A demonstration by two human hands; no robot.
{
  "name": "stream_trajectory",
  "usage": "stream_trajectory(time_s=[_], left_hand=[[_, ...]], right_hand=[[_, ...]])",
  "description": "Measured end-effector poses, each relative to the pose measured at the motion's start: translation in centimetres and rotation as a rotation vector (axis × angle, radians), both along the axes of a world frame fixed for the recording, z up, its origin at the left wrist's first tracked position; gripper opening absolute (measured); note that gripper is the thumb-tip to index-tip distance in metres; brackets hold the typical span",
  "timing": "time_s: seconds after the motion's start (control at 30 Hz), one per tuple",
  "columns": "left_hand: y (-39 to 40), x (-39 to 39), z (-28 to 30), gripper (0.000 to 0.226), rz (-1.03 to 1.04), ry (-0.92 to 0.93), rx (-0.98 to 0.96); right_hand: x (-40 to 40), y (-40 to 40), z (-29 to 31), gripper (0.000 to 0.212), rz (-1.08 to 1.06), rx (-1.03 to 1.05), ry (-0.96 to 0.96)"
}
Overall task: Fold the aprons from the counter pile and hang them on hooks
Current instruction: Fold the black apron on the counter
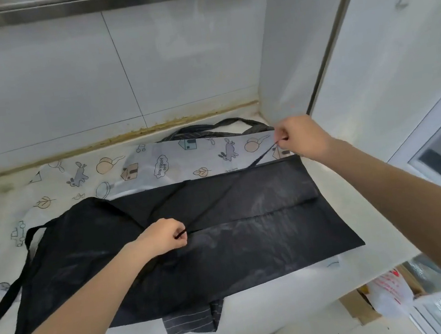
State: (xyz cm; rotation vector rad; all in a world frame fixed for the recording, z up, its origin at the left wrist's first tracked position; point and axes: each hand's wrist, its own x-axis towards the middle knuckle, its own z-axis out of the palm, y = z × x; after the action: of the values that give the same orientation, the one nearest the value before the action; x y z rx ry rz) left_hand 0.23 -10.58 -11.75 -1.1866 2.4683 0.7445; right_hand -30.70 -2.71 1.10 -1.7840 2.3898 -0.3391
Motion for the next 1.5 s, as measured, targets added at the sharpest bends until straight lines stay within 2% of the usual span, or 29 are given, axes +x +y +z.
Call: stream_trajectory(time_s=[0.13,0.23,0.3,0.4,0.53,0.67,0.77,0.87,0.97,1.07,1.1,1.17,1.3,1.4,1.5], left_hand=[[0.0,1.1,-0.9,0.008,0.047,0.047,0.036],[0.2,1.8,-0.9,0.020,0.058,-0.022,-0.131],[-0.1,2.6,-0.9,0.030,0.060,-0.085,-0.222],[-1.2,4.1,-0.7,0.035,0.172,-0.002,-0.226],[-2.9,4.6,-0.4,0.045,0.266,0.063,-0.283],[-4.3,3.5,-0.7,0.063,0.282,0.057,-0.216],[-5.3,2.5,-1.0,0.067,0.299,-0.052,-0.137],[-5.7,2.7,-1.5,0.049,0.343,-0.055,-0.108],[-5.2,3.7,-1.7,0.020,0.312,-0.009,-0.040],[-4.6,5.0,-1.8,0.017,0.256,-0.057,-0.050],[-4.5,5.4,-1.9,0.018,0.257,-0.080,-0.058],[-4.4,5.7,-1.7,0.018,0.250,-0.114,-0.085],[-4.4,4.7,-0.8,0.021,0.224,-0.117,-0.197],[-4.3,3.9,-0.2,0.020,0.140,-0.194,-0.197],[-4.0,3.5,0.0,0.020,0.099,-0.187,-0.176]], right_hand=[[0.0,1.9,-6.0,0.020,-0.037,0.366,0.035],[0.7,3.2,-9.6,0.009,-0.027,0.603,0.126],[1.1,3.2,-10.5,0.008,0.021,0.674,0.165],[2.7,0.3,-10.3,0.020,0.107,0.607,0.163],[7.1,-5.1,-10.8,0.026,0.318,0.449,0.062],[12.4,-8.6,-12.0,0.061,0.539,0.355,-0.002],[14.8,-10.9,-13.5,0.079,0.638,0.346,-0.065],[16.8,-12.0,-14.9,0.083,0.711,0.389,-0.114],[18.1,-12.1,-15.8,0.063,0.735,0.447,-0.037],[17.8,-11.8,-15.0,0.027,0.712,0.448,0.112],[17.2,-11.9,-14.6,0.020,0.688,0.457,0.169],[15.1,-12.2,-13.2,0.021,0.590,0.474,0.214],[9.6,-13.4,-9.5,0.028,0.375,0.467,0.164],[5.5,-13.2,-5.9,0.019,0.232,0.335,0.199],[2.5,-11.7,-3.2,0.020,0.123,0.236,0.140]])
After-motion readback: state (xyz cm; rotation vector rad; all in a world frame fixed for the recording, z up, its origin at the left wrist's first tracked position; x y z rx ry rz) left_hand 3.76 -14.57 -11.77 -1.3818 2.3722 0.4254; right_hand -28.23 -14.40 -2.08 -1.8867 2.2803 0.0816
